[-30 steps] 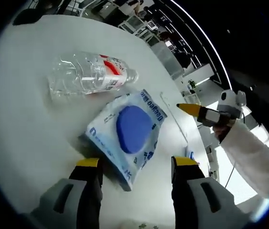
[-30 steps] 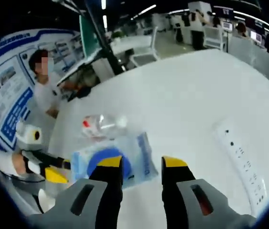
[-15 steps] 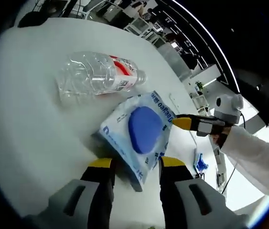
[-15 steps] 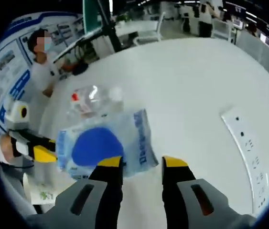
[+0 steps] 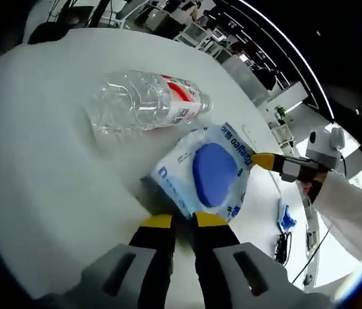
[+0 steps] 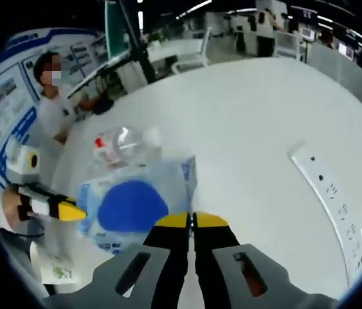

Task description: Arrange the tabletop items into an orderly group along one side of the table until the central work area is clear of visible clutter.

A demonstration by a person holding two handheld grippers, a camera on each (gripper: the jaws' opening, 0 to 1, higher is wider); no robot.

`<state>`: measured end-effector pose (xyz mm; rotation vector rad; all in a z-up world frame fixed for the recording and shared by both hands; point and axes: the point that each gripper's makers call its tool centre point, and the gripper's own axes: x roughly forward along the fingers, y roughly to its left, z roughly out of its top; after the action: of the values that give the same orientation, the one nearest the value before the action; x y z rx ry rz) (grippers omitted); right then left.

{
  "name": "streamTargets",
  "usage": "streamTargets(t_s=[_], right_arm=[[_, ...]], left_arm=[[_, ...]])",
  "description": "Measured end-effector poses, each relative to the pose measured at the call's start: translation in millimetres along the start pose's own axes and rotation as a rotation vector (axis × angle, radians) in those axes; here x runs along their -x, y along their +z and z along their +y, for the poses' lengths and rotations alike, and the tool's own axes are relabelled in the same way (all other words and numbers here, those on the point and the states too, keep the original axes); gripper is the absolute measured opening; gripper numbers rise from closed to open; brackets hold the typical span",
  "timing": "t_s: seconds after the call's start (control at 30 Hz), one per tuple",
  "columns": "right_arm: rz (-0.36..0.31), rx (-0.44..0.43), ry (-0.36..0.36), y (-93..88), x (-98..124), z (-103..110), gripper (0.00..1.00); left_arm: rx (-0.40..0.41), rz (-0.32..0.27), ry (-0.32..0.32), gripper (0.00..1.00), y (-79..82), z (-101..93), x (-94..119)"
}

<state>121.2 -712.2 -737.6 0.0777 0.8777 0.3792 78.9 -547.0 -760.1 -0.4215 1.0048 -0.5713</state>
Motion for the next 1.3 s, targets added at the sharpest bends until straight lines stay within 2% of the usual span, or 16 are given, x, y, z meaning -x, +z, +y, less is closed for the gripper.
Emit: streamTargets(t_s=[0.1, 0.23, 0.33, 0.47, 0.57, 0.67, 0.8, 0.97, 1.03, 1.2, 1.3], right_arm=[[-0.058, -0.045, -0.008, 0.6, 12.6, 0.4, 0.0], [-0.111, -0.097, -0.013, -0.5, 31.1, 1.2, 0.0], [-0.147, -0.101, -0.032, -3.1, 44.2, 1.2, 0.0], [-0.251, -0.183, -0.055, -1.4, 75.1, 6.3, 0.0], [-0.26, -0.187, -0.074, -9.5, 92.8, 10.1, 0.0], [-0.277, -0.188, -0.093, -14.8, 106.3, 12.8, 0.0], [-0.322, -0.279, -0.116, -21.8, 122.0, 10.3, 0.0], [-0.385, -0.322, -0.138, -26.6, 144.2, 16.9, 0.0], [-0.403, -0.376, -0.147, -31.8, 150.0, 17.7, 0.0], [-0.425, -0.411, -0.18, -47.5, 159.1, 22.6, 0.0], [-0.451, -0.467, -0.2, -54.8, 162.9, 20.3, 0.0]], left_arm=[[-0.025, -0.024, -0.022, 0.02, 8.4, -5.7, 5.7], [-0.049, -0.027, -0.047, 0.0, 15.7, -10.6, 6.3], [-0.069, -0.031, -0.065, 0.0, 21.1, -17.9, 8.9], [-0.125, -0.037, -0.102, 0.0, 30.9, -31.7, 14.1], [-0.169, -0.042, -0.133, 0.0, 42.4, -44.9, 16.0], [-0.255, -0.043, -0.156, 0.0, 54.7, -58.8, 15.5], [-0.371, -0.035, -0.182, 0.0, 70.2, -79.4, 12.7], [-0.426, -0.027, -0.216, 0.0, 85.7, -99.0, 8.8], [-0.435, -0.02, -0.229, 0.0, 89.9, -105.5, 5.1], [-0.507, 0.009, -0.256, 0.0, 89.1, -121.6, -7.0], [-0.508, 0.028, -0.282, 0.0, 89.5, -132.3, -12.5]])
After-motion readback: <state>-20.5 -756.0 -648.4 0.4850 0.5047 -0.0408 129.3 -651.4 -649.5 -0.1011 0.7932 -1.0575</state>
